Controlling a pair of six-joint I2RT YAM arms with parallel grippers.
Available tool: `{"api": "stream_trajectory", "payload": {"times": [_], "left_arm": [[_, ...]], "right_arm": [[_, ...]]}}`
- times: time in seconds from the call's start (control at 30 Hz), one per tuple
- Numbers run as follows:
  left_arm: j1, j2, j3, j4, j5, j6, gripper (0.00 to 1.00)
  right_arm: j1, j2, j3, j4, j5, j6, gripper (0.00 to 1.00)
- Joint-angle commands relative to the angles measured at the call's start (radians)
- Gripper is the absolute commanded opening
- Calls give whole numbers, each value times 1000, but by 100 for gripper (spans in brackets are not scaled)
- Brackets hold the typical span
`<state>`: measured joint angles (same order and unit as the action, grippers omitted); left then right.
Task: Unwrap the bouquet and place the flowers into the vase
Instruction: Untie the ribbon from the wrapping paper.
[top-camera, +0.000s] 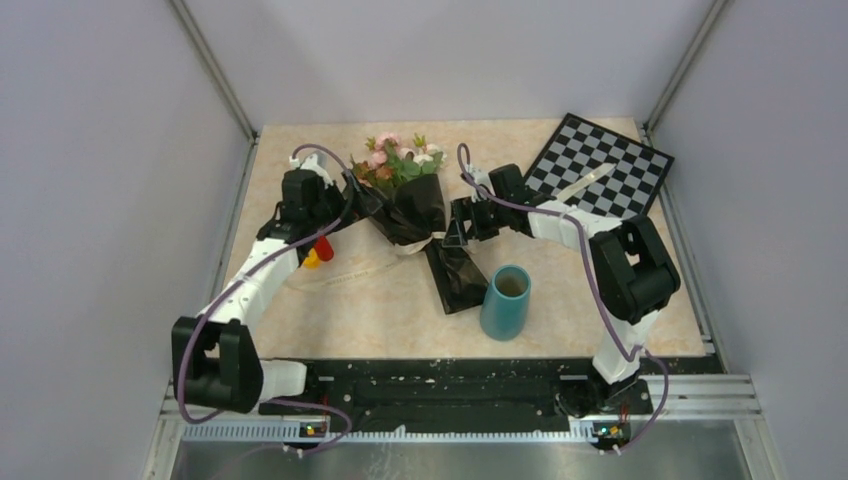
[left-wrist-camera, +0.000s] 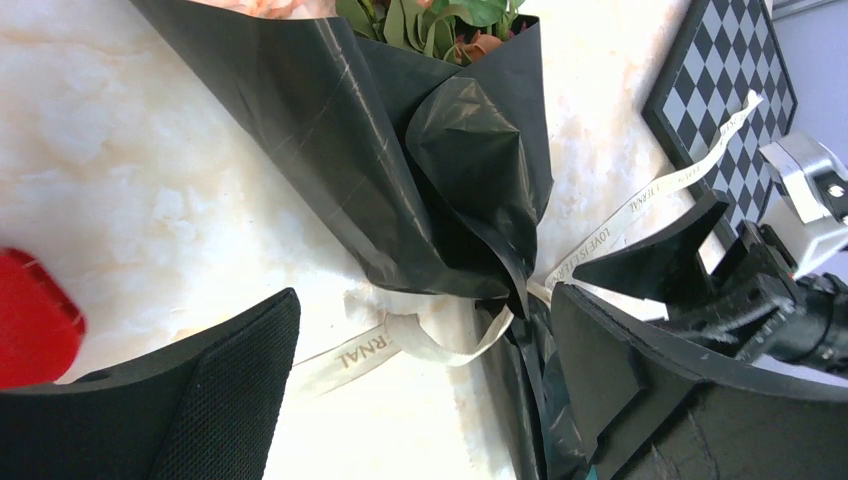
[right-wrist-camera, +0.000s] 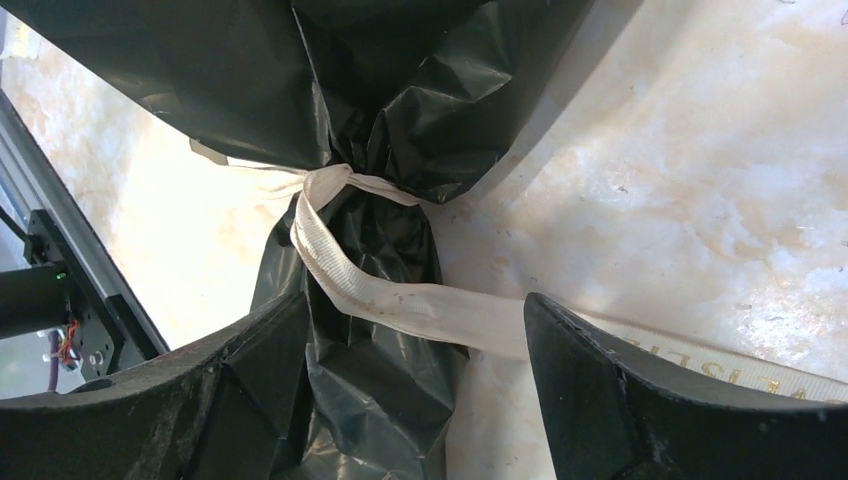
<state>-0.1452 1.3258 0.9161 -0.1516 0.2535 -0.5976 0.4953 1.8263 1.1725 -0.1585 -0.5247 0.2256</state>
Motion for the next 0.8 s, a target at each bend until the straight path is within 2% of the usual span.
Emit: {"api": "stream_trajectory", "payload": {"times": [0.0,0.13,0.23,0.57,0.63,0.7,0.77], "left_arm": [[17,-98,12,-114,-42,67,99],[33,-165,9,-161,-44,75,99],[42,-204,5,-177,-53,77,99],[55,-242,-17,-184,-53,77,99],[55,-235,-18,-189,-50,80,99],[56,-228,-21,-193,-43,82,99],[56,-228,-27,-186,-37,78,99]], "right_arm": [[9,-2,18,67,-24,3,77],[8,10,17,75,-25,3,68],[8,11,8,73,-20,-3,57],[8,53,20,64,-36,-25,53],[8,56,25,63,-39,-22,45],[8,46,27,62,-39,-21,31],[8,30,30,54,-35,-21,22]]}}
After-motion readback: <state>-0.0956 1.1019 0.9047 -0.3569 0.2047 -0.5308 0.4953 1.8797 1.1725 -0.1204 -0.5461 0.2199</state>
